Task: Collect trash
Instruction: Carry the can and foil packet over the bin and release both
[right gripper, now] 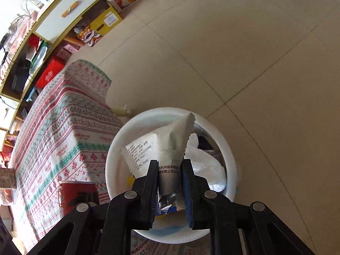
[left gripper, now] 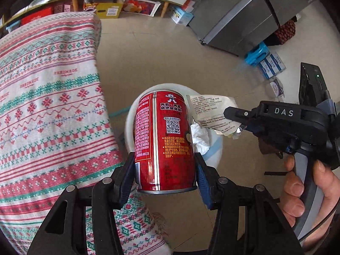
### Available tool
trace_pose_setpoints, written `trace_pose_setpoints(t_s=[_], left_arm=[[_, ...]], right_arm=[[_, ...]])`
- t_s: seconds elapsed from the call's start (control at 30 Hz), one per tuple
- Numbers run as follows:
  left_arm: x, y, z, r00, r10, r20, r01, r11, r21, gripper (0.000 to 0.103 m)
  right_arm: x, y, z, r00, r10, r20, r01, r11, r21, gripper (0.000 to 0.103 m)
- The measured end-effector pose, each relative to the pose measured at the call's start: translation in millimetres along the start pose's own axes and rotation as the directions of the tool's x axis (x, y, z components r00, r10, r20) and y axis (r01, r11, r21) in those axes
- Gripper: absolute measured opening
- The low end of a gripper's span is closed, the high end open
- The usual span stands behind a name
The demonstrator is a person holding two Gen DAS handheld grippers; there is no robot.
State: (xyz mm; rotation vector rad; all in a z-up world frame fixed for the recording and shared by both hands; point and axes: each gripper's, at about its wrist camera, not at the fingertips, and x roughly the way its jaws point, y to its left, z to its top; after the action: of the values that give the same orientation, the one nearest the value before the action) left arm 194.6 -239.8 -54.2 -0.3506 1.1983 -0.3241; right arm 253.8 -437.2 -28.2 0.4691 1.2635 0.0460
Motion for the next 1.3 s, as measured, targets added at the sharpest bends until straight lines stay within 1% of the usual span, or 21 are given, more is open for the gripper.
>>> trace_pose_setpoints(t_s=[0.07,0.13,0.2,0.27,0.37,0.4,0.43,0.47,0.53,0.6,0.73,0.8,0.93,1.07,1.13,1.23,1.3], left_arm=[[7,-2,0,1.0,-0.001,-0.011,0.001,1.0,-0.001,0.055],[10,0,0,1.0,0.002,-0.016,-0.002,1.0,-0.008,0.055],[12,2,0,1.0,0.009,-0.019,-0.009,1.0,-0.011,0.055],[12,3,-1,1.0,0.013,-0.019,-0.013,1.0,-0.013,0.055],[13,5,0,1.0,0.009,-0.013,-0.009,1.0,-0.022,0.055],[11,5,-1,1.0,0.009,-0.01,-0.009,1.0,-0.021,0.055],[11,6,0,1.0,0.008,-0.009,-0.009,1.0,-0.021,0.055],[11,6,0,1.0,0.008,-0.008,-0.008,1.0,-0.02,0.055],[7,9,2,1.0,0.003,-0.007,-0.003,1.0,-0.017,0.055],[5,7,3,1.0,-0.003,-0.004,0.003,1.0,-0.011,0.055],[6,-9,7,1.0,-0.03,-0.003,0.03,0.999,0.024,0.055],[12,-20,10,0.999,-0.05,-0.016,0.051,0.998,0.045,0.055],[35,-40,15,0.996,-0.061,-0.059,0.065,0.996,0.057,0.055],[65,-58,23,0.991,-0.081,-0.107,0.091,0.991,0.095,0.056],[75,-57,26,0.992,-0.063,-0.112,0.073,0.993,0.091,0.057],[70,-47,27,0.994,-0.067,-0.089,0.072,0.996,0.055,0.06],[62,-43,27,0.996,-0.056,-0.067,0.06,0.996,0.063,0.06]], right_arm=[[1,-6,1,0.999,0.032,-0.011,-0.031,0.999,0.033,0.02],[6,-12,1,0.995,0.088,-0.038,-0.085,0.993,0.086,0.02],[11,-20,1,0.991,0.12,-0.058,-0.111,0.985,0.134,0.021],[12,-22,0,0.991,0.115,-0.065,-0.105,0.984,0.142,0.022],[13,-23,-1,0.993,0.094,-0.075,-0.082,0.986,0.143,0.03],[15,-22,-2,0.993,0.081,-0.089,-0.068,0.988,0.14,0.036],[16,-21,-2,0.993,0.07,-0.098,-0.056,0.989,0.135,0.044],[15,-22,-3,0.993,0.067,-0.099,-0.053,0.99,0.131,0.044],[9,-24,-3,0.994,0.076,-0.079,-0.064,0.988,0.137,0.045],[1,-28,-3,0.997,0.065,-0.048,-0.057,0.987,0.148,0.045],[-9,-34,0,0.998,0.059,0.006,-0.059,0.981,0.183,0.045],[-13,-37,2,0.998,0.061,0.034,-0.067,0.976,0.209,0.045],[-24,-42,4,0.996,0.013,0.091,-0.034,0.972,0.231,0.045],[-30,-47,5,0.993,0.004,0.115,-0.033,0.966,0.257,0.045],[-32,-48,6,0.992,-0.013,0.122,-0.019,0.965,0.26,0.045],[-33,-50,5,0.993,-0.01,0.12,-0.021,0.967,0.253,0.045],[-33,-49,6,0.993,-0.011,0.118,-0.018,0.969,0.245,0.045]])
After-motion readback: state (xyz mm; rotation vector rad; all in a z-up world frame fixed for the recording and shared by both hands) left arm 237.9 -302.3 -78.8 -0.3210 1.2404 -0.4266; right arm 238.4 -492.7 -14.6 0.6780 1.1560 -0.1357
